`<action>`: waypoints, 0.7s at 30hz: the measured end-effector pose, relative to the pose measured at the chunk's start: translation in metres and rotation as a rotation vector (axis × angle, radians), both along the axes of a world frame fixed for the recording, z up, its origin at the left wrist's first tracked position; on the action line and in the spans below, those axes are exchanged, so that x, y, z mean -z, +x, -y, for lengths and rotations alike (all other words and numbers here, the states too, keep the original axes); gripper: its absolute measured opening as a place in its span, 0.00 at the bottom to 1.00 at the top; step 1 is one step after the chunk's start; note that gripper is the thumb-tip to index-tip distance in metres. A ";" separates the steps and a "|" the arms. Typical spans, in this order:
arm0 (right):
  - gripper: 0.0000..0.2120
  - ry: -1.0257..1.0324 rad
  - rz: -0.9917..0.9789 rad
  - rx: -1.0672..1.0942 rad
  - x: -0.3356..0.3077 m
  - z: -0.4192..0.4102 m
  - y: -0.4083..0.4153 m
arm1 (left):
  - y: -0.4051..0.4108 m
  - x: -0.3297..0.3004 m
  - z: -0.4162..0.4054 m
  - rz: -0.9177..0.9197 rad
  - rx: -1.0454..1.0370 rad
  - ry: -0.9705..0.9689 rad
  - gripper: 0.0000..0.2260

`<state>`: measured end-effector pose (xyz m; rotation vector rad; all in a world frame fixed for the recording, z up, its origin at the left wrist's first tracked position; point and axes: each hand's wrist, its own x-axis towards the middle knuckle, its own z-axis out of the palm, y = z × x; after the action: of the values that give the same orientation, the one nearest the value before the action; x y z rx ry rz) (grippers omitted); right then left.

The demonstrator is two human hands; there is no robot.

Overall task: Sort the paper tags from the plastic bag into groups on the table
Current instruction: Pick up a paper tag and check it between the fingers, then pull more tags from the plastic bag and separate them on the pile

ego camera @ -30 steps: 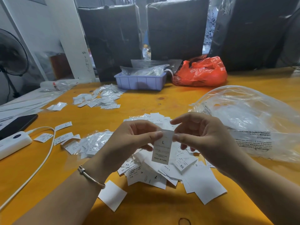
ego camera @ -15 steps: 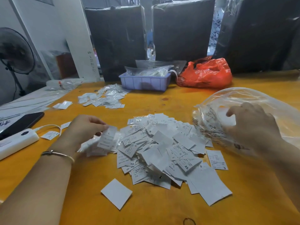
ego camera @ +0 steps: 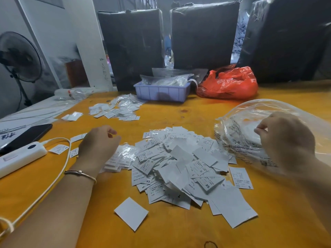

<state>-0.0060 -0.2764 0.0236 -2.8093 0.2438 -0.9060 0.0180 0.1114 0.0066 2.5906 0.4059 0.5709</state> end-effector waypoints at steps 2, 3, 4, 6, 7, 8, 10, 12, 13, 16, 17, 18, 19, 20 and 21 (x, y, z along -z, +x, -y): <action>0.05 0.007 0.125 -0.019 0.002 0.001 0.002 | -0.003 -0.002 0.009 0.083 0.043 0.010 0.08; 0.04 0.017 0.184 -0.032 0.002 0.002 0.003 | -0.004 -0.002 0.015 0.124 0.071 0.000 0.07; 0.04 0.032 0.241 -0.054 0.001 0.002 0.002 | -0.006 -0.002 0.020 0.162 0.103 -0.009 0.07; 0.04 0.061 0.346 -0.126 0.000 0.001 0.000 | -0.009 -0.002 0.033 0.216 0.174 -0.015 0.07; 0.04 0.082 0.389 -0.172 -0.001 -0.001 -0.002 | -0.011 -0.001 0.039 0.235 0.216 -0.028 0.07; 0.05 0.114 0.423 -0.223 -0.002 -0.004 -0.004 | -0.013 -0.002 0.045 0.251 0.264 -0.047 0.07; 0.05 0.262 0.442 -0.355 -0.002 -0.015 -0.010 | -0.020 -0.003 0.057 0.273 0.380 -0.084 0.08; 0.05 0.587 0.335 -0.544 -0.001 -0.031 -0.017 | -0.028 -0.006 0.070 0.272 0.533 -0.146 0.08; 0.05 0.782 0.232 -0.643 0.001 -0.041 -0.021 | -0.032 -0.008 0.077 0.248 0.620 -0.197 0.08; 0.08 1.081 -0.034 -0.819 0.009 -0.069 -0.030 | -0.044 -0.011 0.097 0.060 0.852 -0.360 0.14; 0.09 1.079 -0.083 -0.865 0.011 -0.076 -0.032 | -0.047 -0.010 0.103 -0.024 0.898 -0.409 0.18; 0.10 1.059 -0.119 -0.911 0.012 -0.081 -0.035 | -0.049 -0.009 0.109 -0.096 0.928 -0.462 0.21; 0.11 1.034 -0.142 -0.953 0.013 -0.085 -0.037 | -0.051 -0.008 0.113 -0.146 0.948 -0.517 0.22; 0.11 1.013 -0.153 -0.987 0.014 -0.087 -0.039 | -0.052 -0.007 0.116 -0.171 0.959 -0.564 0.21; 0.12 1.002 -0.152 -1.009 0.013 -0.088 -0.041 | -0.053 -0.007 0.117 -0.175 0.966 -0.597 0.18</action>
<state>-0.0468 -0.1881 0.0103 -1.6697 -0.5226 -0.1945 -0.0349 -0.0060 0.0134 1.9255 -0.5440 -0.1168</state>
